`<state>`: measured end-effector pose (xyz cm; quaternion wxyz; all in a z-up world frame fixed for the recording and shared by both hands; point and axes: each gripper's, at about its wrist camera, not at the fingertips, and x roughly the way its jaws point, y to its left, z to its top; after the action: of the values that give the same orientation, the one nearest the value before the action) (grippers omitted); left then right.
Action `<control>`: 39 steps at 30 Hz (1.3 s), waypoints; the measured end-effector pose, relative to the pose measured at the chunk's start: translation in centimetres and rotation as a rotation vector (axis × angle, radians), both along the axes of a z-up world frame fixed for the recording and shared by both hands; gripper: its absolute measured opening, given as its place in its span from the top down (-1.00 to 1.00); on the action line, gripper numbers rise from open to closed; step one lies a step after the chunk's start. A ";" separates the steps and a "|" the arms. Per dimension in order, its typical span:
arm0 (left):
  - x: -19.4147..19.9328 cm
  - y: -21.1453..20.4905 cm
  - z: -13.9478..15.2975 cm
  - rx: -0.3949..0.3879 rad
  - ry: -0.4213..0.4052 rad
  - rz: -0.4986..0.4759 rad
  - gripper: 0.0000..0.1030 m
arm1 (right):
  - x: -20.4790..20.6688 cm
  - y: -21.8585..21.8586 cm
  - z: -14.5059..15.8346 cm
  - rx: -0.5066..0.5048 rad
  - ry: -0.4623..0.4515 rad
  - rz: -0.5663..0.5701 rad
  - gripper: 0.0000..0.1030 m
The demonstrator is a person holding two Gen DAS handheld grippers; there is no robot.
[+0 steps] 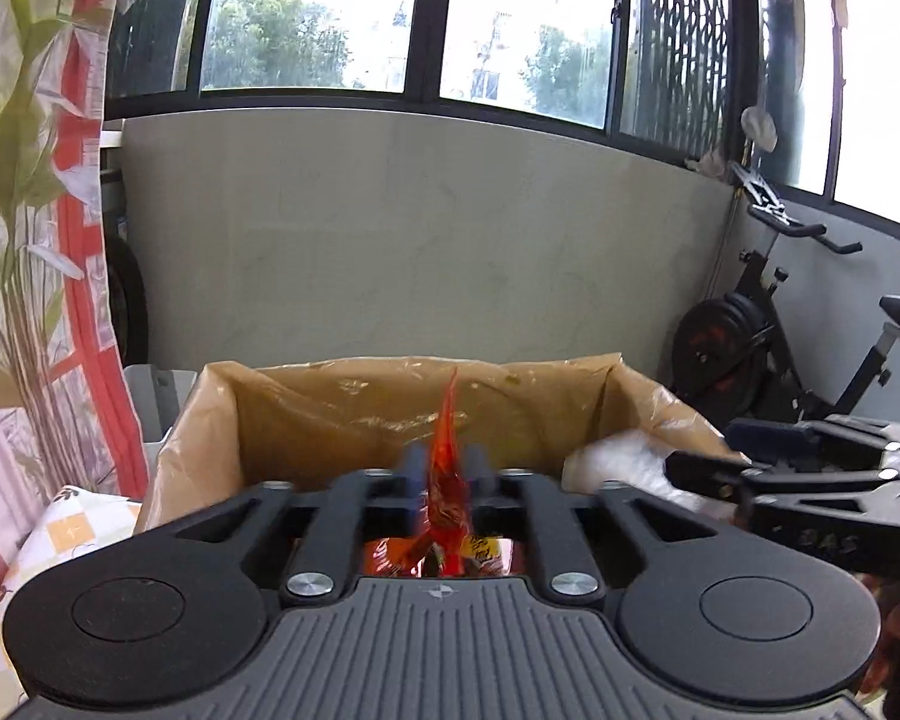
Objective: Organize snacks
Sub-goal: 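Carry cracker packet and red wrapper over the box and release both inside, then move both tools back toward the remaining snacks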
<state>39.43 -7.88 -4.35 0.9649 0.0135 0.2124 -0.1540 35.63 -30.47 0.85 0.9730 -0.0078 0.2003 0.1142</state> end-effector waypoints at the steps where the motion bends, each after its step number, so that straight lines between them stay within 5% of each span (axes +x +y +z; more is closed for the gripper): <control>1: -0.3 0.2 0.1 0.003 -0.007 0.005 0.05 | -0.3 -0.1 0.1 0.001 -0.005 0.002 -0.21; 12: -6.5 1.5 1.6 0.059 -0.085 0.016 -0.27 | -5.7 -0.1 0.7 0.019 -0.048 0.051 -0.21; 20: -10.7 3.3 1.0 0.054 -0.096 0.063 -0.28 | -9.3 0.5 -0.1 0.001 -0.068 0.095 -0.21; 39: -15.2 5.9 -7.0 0.030 0.002 0.111 -0.28 | -13.0 -2.0 -7.7 0.056 -0.003 0.056 -0.21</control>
<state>24.26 -2.03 -11.31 0.9714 0.0161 0.2159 -0.0973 22.65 -32.43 -6.81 0.9696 0.0136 0.1952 0.1471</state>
